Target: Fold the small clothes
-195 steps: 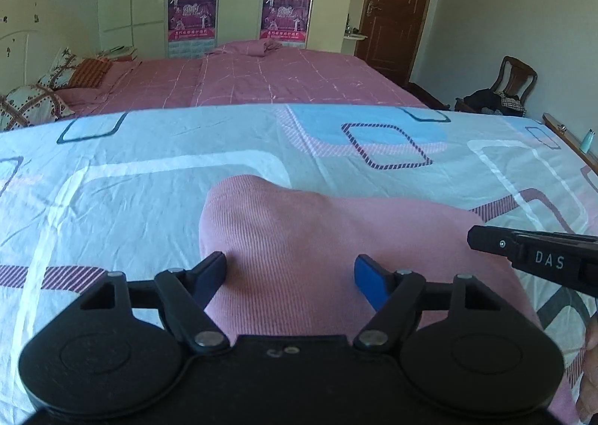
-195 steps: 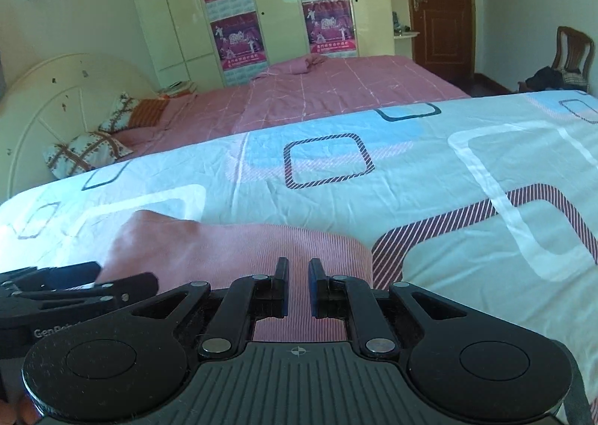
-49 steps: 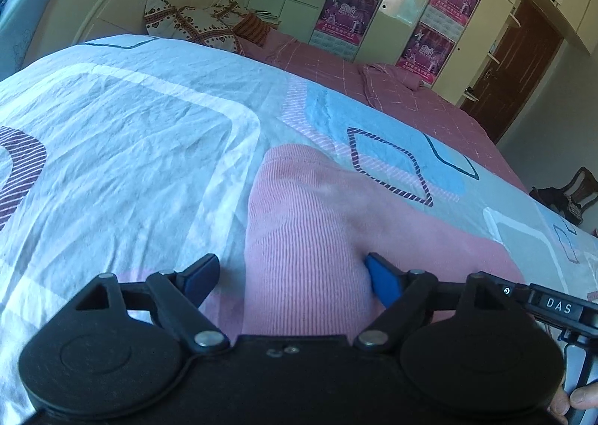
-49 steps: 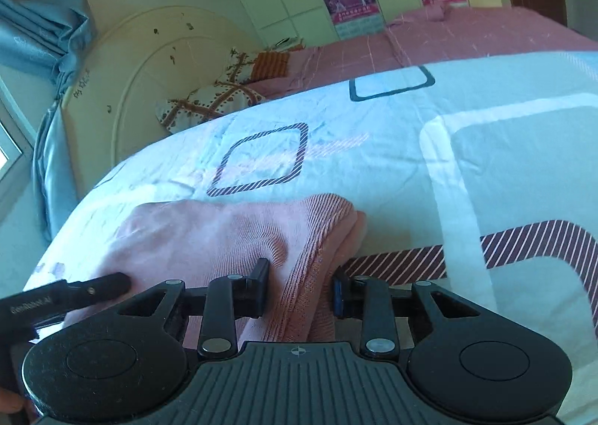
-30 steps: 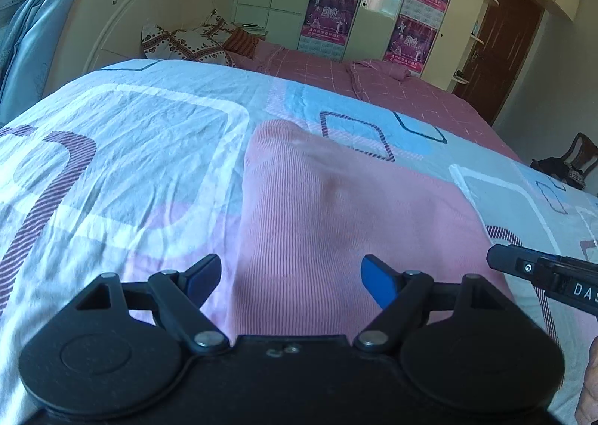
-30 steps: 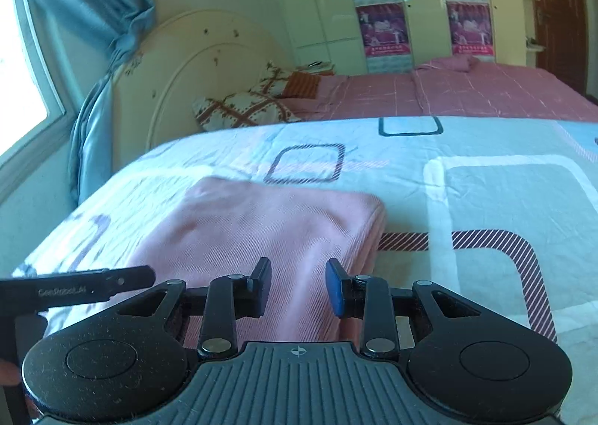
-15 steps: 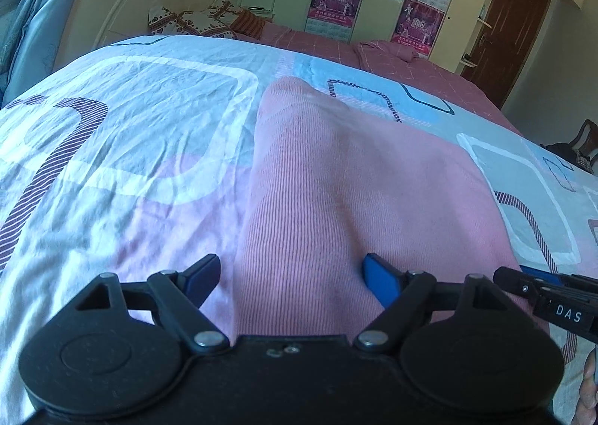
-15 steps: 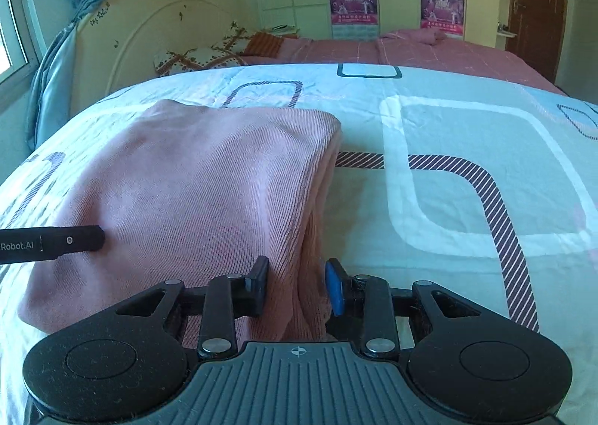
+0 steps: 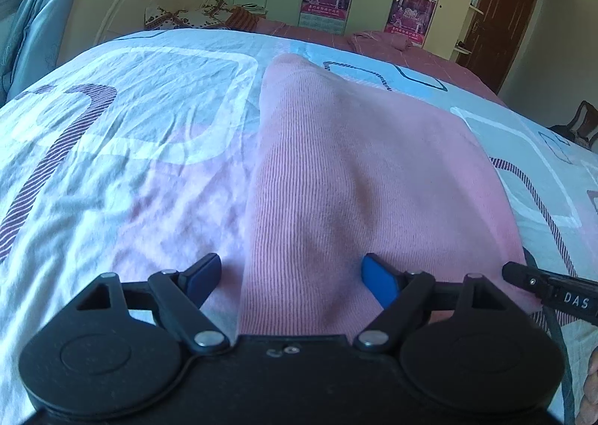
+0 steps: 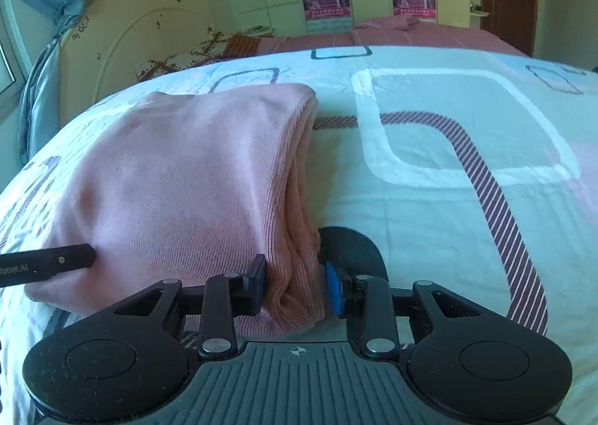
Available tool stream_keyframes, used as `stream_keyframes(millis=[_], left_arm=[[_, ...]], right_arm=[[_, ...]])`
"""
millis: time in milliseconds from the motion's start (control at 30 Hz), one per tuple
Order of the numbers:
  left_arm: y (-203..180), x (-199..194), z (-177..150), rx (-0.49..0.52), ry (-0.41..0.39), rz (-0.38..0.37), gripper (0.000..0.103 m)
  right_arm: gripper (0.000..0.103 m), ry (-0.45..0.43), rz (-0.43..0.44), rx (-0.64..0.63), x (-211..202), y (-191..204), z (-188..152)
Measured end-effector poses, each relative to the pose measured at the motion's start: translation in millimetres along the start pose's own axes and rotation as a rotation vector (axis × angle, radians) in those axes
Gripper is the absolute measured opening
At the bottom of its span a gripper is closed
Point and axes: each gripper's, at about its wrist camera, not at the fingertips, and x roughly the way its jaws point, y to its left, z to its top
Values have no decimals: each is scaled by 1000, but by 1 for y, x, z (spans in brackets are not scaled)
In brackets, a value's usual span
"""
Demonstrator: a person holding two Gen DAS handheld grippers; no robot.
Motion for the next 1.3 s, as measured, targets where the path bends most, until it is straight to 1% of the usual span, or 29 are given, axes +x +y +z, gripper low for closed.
stream_keyframes(millis=[33, 67, 100, 167, 333, 467, 633, 667, 700, 733, 833, 900, 967, 1000, 1033, 1100, 1167, 1233, 1300], left_arm=[[-1, -1, 0, 8, -2, 6, 86], [-2, -1, 1, 14, -3, 9, 90], [-3, -1, 1, 15, 0, 15, 97], [-5, 1, 2, 14, 17, 29, 102], [-10, 7, 3, 32, 51, 54, 103], [-12, 8, 7, 14, 79, 86, 103], [-16, 3, 12, -19, 144, 124, 102], [-18, -2, 12, -5, 138, 130, 100], [-21, -10, 11, 15, 118, 143, 94], [-24, -19, 9, 31, 93, 164, 92], [-35, -55, 0, 52, 12, 221, 92], [-40, -84, -7, 42, -18, 217, 96], [-45, -118, -16, 25, -42, 209, 96], [-48, -134, -22, 22, -59, 209, 96], [-51, -149, -27, 22, -78, 212, 97], [-61, -182, -39, 23, -110, 237, 98], [-69, -212, -50, 17, -129, 257, 99], [-77, -238, -62, 10, -133, 256, 99], [-85, -262, -75, 9, -139, 253, 99]], right_arm=[[32, 1, 7, 39, -1, -3, 1], [32, 8, 16, 79, -4, -5, 3], [32, 8, 19, 98, -6, -6, 5], [32, 9, 23, 129, -4, -10, 1], [32, 17, -9, 78, -4, 1, 4], [33, 7, -31, 36, 0, 7, 1], [34, 15, -32, 37, -4, 8, 5], [34, 11, -28, 34, -9, 10, 7], [34, 3, -26, 28, -15, 11, 7], [34, -6, -22, 18, -23, 14, 7], [35, -31, 12, -19, -54, 20, 3], [36, -38, 26, -39, -80, 22, -2], [53, -47, 38, -67, -109, 23, -9], [69, -58, 38, -87, -124, 23, -13], [75, -78, 34, -109, -140, 25, -17], [78, -118, 26, -159, -175, 29, -29], [84, -143, 18, -171, -207, 30, -40], [97, -168, 10, -165, -238, 29, -54], [103, -181, 14, -164, -267, 28, -67]])
